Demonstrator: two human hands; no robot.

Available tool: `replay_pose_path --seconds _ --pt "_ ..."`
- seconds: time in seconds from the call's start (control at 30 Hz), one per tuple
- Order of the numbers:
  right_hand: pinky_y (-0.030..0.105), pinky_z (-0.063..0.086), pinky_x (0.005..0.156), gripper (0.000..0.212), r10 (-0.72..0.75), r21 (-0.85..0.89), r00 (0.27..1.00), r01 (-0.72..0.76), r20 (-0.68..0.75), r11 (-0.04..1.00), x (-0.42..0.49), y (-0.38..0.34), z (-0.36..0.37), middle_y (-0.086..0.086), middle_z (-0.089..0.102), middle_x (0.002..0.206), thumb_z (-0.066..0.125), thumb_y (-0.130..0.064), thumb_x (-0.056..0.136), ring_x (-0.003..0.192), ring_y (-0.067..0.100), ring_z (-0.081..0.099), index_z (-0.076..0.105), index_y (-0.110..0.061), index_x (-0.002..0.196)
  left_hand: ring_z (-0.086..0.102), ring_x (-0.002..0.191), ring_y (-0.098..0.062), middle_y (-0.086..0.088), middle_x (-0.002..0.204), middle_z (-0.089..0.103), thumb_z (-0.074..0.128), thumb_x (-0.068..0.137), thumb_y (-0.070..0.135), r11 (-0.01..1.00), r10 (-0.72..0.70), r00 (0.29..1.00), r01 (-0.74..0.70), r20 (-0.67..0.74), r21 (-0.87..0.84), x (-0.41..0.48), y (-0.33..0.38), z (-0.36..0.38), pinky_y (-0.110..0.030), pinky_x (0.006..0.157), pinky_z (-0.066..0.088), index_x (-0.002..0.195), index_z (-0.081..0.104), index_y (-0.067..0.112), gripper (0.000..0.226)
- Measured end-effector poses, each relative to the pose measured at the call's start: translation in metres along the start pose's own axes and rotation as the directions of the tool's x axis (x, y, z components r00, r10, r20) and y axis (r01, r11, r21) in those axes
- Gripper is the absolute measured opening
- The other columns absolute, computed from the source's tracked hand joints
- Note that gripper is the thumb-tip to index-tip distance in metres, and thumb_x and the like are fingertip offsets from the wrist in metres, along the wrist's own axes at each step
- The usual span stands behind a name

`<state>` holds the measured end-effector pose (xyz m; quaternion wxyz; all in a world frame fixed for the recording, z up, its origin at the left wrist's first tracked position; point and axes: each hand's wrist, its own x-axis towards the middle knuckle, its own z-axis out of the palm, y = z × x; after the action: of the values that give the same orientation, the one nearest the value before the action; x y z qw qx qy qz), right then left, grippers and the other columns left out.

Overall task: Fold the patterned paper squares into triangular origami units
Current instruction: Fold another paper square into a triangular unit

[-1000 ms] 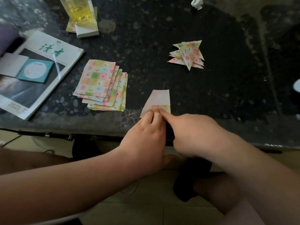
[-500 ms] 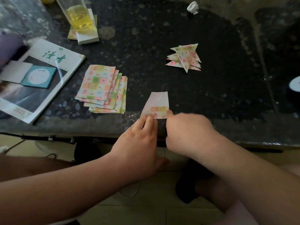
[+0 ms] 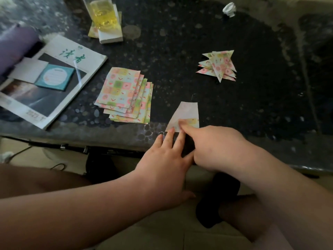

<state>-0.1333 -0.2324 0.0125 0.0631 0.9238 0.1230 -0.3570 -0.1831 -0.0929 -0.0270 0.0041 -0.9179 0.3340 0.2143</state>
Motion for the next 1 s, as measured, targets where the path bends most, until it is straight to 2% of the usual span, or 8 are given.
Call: replay_pose_path --seconds 0.2,0.4,0.47,0.57,0.67,0.77,0.87,1.0 --pt "0.044 0.057 0.087 0.099 0.043 0.112 0.999 -0.044 0.009 0.993 0.004 0.004 -0.004 0.005 0.054 0.142 0.053 -0.027 0.092 0.109 0.027 0.061 -0.020 -0.056 0.153 -0.018 0.147 -0.056 -0.031 0.157 -0.034 0.042 0.098 0.066 0.989 -0.033 0.996 0.021 0.079 0.148 0.003 0.012 -0.001 -0.065 0.122 0.003 0.157 -0.023 0.020 0.099" --pt "0.038 0.053 0.072 0.093 0.045 0.130 0.998 -0.038 -0.049 0.991 -0.002 0.011 0.001 0.002 0.058 0.113 0.052 -0.031 0.095 0.084 0.021 0.054 -0.014 -0.049 0.158 -0.024 0.150 -0.045 -0.033 0.159 -0.027 0.039 0.097 0.065 0.986 0.021 1.000 -0.019 -0.006 0.163 0.000 0.010 0.004 -0.058 0.122 -0.010 0.157 -0.021 0.016 0.098" --pt "0.035 0.050 0.066 0.090 0.055 0.114 0.996 -0.047 -0.064 0.992 -0.011 0.011 0.003 -0.002 0.052 0.100 0.050 -0.031 0.098 0.080 0.019 0.055 -0.015 -0.048 0.158 -0.016 0.152 -0.044 -0.032 0.162 -0.020 0.041 0.094 0.069 0.989 0.016 0.999 -0.011 -0.036 0.148 0.003 0.009 0.004 -0.057 0.123 -0.002 0.159 -0.013 0.018 0.098" --pt "0.035 0.050 0.065 0.093 0.036 0.062 0.999 -0.034 -0.031 0.997 -0.025 0.010 0.006 -0.003 0.048 0.096 0.050 -0.028 0.097 0.076 0.017 0.051 -0.019 -0.049 0.156 0.008 0.149 -0.044 -0.030 0.164 -0.005 0.047 0.089 0.070 0.988 0.018 0.996 -0.005 -0.086 0.153 0.006 0.007 -0.002 -0.052 0.118 0.017 0.158 -0.002 0.017 0.100" --pt "0.035 0.049 0.063 0.094 0.037 0.035 0.999 -0.038 0.034 0.999 -0.026 0.014 0.010 -0.004 0.045 0.089 0.048 -0.026 0.096 0.074 0.016 0.051 -0.020 -0.046 0.157 0.013 0.146 -0.042 -0.029 0.164 -0.006 0.048 0.089 0.068 0.984 0.018 0.997 -0.006 -0.071 0.176 0.009 0.008 -0.007 -0.048 0.114 0.021 0.159 -0.006 0.016 0.102" --pt "0.033 0.048 0.063 0.095 0.053 0.070 0.995 -0.059 0.083 0.996 -0.023 0.018 0.011 -0.004 0.046 0.091 0.048 -0.024 0.095 0.075 0.015 0.052 -0.021 -0.047 0.157 0.007 0.149 -0.041 -0.030 0.164 -0.012 0.044 0.091 0.068 0.979 0.013 0.999 -0.004 -0.042 0.202 0.009 0.010 -0.011 -0.048 0.114 0.020 0.159 -0.014 0.014 0.105" --pt "0.036 0.052 0.071 0.095 0.119 0.082 0.987 -0.129 0.109 0.988 -0.021 0.022 0.006 0.002 0.052 0.107 0.049 -0.026 0.095 0.080 0.019 0.055 -0.020 -0.042 0.159 0.002 0.152 -0.036 -0.027 0.165 -0.014 0.039 0.092 0.074 0.978 -0.018 1.000 0.020 -0.012 0.208 0.010 0.009 -0.013 -0.049 0.116 0.018 0.158 -0.018 0.007 0.110" --pt "0.035 0.053 0.072 0.090 0.136 0.092 0.981 -0.149 0.135 0.984 -0.018 0.023 -0.002 0.001 0.045 0.106 0.048 -0.026 0.096 0.080 0.017 0.052 -0.013 -0.042 0.161 0.011 0.153 -0.030 -0.018 0.168 0.002 0.039 0.090 0.075 0.993 -0.030 0.999 0.035 -0.044 0.111 0.009 0.003 -0.016 -0.045 0.118 0.022 0.161 -0.001 0.008 0.106"
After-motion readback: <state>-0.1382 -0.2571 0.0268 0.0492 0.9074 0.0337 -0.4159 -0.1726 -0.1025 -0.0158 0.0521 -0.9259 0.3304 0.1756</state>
